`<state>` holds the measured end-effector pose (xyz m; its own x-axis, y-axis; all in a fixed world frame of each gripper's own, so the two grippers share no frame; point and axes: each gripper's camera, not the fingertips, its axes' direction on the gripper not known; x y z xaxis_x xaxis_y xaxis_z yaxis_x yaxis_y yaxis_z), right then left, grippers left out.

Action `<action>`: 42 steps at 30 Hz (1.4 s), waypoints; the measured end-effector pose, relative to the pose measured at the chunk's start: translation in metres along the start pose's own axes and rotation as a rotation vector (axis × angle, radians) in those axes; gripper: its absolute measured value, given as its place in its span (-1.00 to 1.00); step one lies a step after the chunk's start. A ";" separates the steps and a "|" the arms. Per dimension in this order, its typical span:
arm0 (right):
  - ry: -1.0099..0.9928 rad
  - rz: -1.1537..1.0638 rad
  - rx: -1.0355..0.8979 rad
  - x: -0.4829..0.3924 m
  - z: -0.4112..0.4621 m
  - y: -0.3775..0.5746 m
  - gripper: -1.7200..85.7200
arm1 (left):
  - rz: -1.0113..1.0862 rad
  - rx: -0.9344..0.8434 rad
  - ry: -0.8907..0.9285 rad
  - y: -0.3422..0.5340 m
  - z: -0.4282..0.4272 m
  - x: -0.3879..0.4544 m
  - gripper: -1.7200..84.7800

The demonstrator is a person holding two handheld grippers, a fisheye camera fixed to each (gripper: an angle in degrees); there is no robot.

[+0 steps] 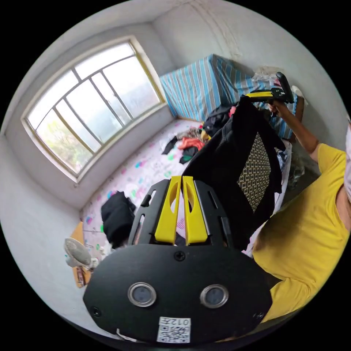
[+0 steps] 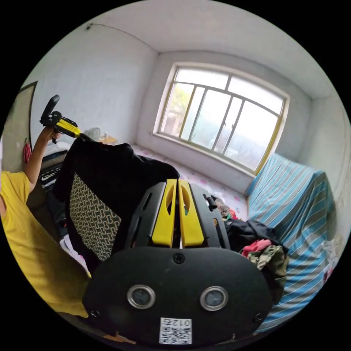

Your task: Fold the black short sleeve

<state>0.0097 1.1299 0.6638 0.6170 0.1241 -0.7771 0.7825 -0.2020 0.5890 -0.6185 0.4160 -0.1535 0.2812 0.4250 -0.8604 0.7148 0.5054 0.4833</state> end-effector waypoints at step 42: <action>-0.133 0.737 -0.930 -0.032 0.374 0.482 -0.84 | -0.876 -0.746 0.645 0.368 0.574 0.245 -0.78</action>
<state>0.3361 0.6654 0.8899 0.9725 0.1608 -0.1687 0.0377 0.6059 0.7947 0.0805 0.2750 -0.2795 -0.5933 -0.0781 -0.8012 -0.0777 0.9962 -0.0396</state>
